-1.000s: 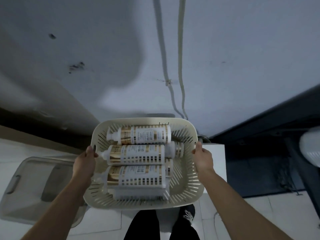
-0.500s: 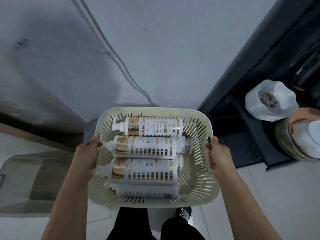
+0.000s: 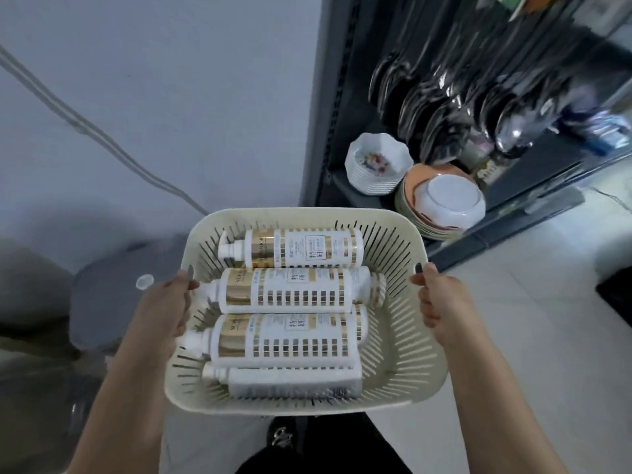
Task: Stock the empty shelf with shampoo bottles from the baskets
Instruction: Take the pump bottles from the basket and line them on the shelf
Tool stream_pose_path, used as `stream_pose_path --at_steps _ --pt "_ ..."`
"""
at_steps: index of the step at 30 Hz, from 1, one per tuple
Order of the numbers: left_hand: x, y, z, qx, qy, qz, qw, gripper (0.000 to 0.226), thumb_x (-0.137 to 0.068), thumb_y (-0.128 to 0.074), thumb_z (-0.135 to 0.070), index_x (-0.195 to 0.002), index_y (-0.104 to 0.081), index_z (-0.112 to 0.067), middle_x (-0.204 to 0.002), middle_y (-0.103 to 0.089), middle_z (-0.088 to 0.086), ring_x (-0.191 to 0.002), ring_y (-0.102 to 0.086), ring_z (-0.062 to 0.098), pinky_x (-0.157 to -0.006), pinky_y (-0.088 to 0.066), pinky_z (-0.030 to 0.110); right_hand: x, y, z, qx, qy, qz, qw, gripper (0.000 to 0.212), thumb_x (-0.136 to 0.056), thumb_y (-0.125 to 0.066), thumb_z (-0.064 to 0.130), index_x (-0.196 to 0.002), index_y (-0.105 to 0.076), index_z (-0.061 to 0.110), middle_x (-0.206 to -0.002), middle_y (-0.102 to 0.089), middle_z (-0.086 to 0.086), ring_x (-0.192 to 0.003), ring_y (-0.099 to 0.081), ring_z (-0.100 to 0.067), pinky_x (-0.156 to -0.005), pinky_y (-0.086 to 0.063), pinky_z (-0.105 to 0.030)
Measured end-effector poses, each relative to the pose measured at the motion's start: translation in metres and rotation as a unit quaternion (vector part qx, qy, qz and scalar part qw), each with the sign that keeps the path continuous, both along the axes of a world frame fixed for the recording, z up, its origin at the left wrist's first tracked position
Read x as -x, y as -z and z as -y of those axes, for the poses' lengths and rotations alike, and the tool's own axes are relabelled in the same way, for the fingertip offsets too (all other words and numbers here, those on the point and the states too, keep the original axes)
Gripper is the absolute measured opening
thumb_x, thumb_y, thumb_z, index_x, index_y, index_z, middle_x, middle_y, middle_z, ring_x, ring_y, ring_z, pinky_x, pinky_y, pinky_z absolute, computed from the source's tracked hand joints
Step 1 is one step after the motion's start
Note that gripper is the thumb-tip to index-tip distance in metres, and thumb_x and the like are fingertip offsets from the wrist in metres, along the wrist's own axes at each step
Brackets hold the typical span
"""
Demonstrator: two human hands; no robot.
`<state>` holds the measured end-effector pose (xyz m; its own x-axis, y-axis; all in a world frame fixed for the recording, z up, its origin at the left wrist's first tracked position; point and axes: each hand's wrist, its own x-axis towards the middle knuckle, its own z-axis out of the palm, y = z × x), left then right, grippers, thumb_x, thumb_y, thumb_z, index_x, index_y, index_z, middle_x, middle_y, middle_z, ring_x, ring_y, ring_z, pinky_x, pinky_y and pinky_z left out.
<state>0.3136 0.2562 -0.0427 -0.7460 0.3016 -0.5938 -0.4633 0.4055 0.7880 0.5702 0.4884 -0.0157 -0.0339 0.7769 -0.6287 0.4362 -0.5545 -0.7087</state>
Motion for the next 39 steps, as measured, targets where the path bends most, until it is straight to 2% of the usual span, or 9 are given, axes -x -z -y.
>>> stream_pose_path --at_steps 7,11,14,16,20,25,28,31,39 --pt "-0.054 -0.024 -0.051 0.006 0.093 -0.019 0.995 0.029 -0.101 -0.041 -0.021 -0.077 -0.053 -0.011 -0.034 -0.029 -0.008 -0.029 -0.019 0.006 -0.031 -0.015 0.014 -0.090 -0.015 0.010 -0.019 0.099 -0.046 0.994 0.035 -0.105 -0.038 0.032 -0.083 -0.054 0.011 -0.052 -0.027 0.003 -0.028 -0.019 -0.005 -0.030 -0.015 -0.014" --pt "-0.094 -0.026 -0.091 0.019 0.146 -0.027 0.989 0.029 -0.102 -0.039 -0.024 -0.083 -0.056 -0.010 -0.037 -0.028 -0.009 -0.039 -0.020 0.010 -0.039 -0.018 0.020 -0.144 -0.012 0.001 -0.020 0.144 -0.046 0.988 0.032 -0.103 -0.040 0.029 -0.081 -0.055 0.011 -0.048 -0.029 0.004 -0.027 -0.020 -0.005 -0.030 -0.016 -0.014" --pt "-0.125 -0.019 -0.126 0.021 0.171 -0.023 0.985 0.030 -0.103 -0.039 -0.025 -0.084 -0.056 -0.011 -0.037 -0.029 -0.008 -0.032 -0.021 0.006 -0.032 -0.018 0.016 -0.186 -0.004 -0.015 -0.014 0.179 -0.055 0.982 0.030 -0.102 -0.041 0.028 -0.082 -0.055 0.010 -0.044 -0.029 0.006 -0.027 -0.020 -0.005 -0.031 -0.016 -0.012" --pt "-0.150 -0.016 -0.156 0.034 0.192 -0.030 0.980 0.030 -0.102 -0.040 -0.026 -0.083 -0.057 -0.011 -0.041 -0.029 -0.007 -0.034 -0.021 0.007 -0.036 -0.018 0.018 -0.216 0.003 -0.032 -0.009 0.197 -0.059 0.979 0.030 -0.102 -0.042 0.028 -0.082 -0.055 0.010 -0.040 -0.029 0.008 -0.026 -0.020 -0.005 -0.031 -0.016 -0.012" --pt "-0.217 -0.010 -0.222 0.051 0.222 -0.029 0.973 0.029 -0.101 -0.041 -0.024 -0.085 -0.059 -0.009 -0.040 -0.028 -0.006 -0.037 -0.019 0.010 -0.042 -0.015 0.021 -0.284 0.019 -0.078 -0.003 0.224 -0.043 0.974 0.033 -0.103 -0.041 0.031 -0.083 -0.055 0.010 -0.047 -0.029 0.004 -0.028 -0.020 -0.006 -0.033 -0.016 -0.013" --pt "-0.310 -0.005 -0.308 0.057 0.240 0.007 0.969 0.026 -0.100 -0.041 -0.019 -0.080 -0.053 -0.010 -0.034 -0.028 -0.008 -0.026 -0.017 0.006 -0.033 -0.012 0.013 -0.380 0.027 -0.153 -0.009 0.230 -0.013 0.973 0.032 -0.103 -0.042 0.031 -0.081 -0.056 0.011 -0.051 -0.029 0.001 -0.027 -0.021 -0.007 -0.033 -0.016 -0.013" --pt "-0.360 -0.002 -0.362 0.045 0.266 0.024 0.963 0.027 -0.102 -0.039 -0.022 -0.087 -0.055 -0.008 -0.035 -0.029 -0.008 -0.025 -0.017 0.006 -0.034 -0.013 0.010 -0.437 0.025 -0.200 -0.020 0.238 -0.011 0.971 0.035 -0.104 -0.040 0.033 -0.082 -0.057 0.011 -0.051 -0.029 0.001 -0.037 -0.022 -0.011 -0.039 -0.017 -0.020" --pt "-0.407 -0.002 -0.418 0.041 0.306 0.014 0.951 0.028 -0.102 -0.039 -0.023 -0.092 -0.058 -0.007 -0.042 -0.031 -0.005 -0.030 -0.019 0.008 -0.035 -0.014 0.014 -0.488 0.022 -0.235 -0.021 0.278 0.003 0.960 0.036 -0.104 -0.039 0.035 -0.085 -0.058 0.011 -0.054 -0.030 0.001 -0.044 -0.023 -0.013 -0.045 -0.018 -0.026" --pt "-0.509 -0.007 -0.590 0.035 0.395 -0.010 0.918 0.028 -0.101 -0.042 -0.022 -0.085 -0.057 -0.005 -0.037 -0.029 -0.006 -0.028 -0.018 0.007 -0.035 -0.014 0.015 -0.590 0.021 -0.345 -0.021 0.362 0.001 0.932 0.036 -0.104 -0.038 0.035 -0.085 -0.056 0.011 -0.053 -0.030 0.002 -0.044 -0.023 -0.013 -0.037 -0.018 -0.019"
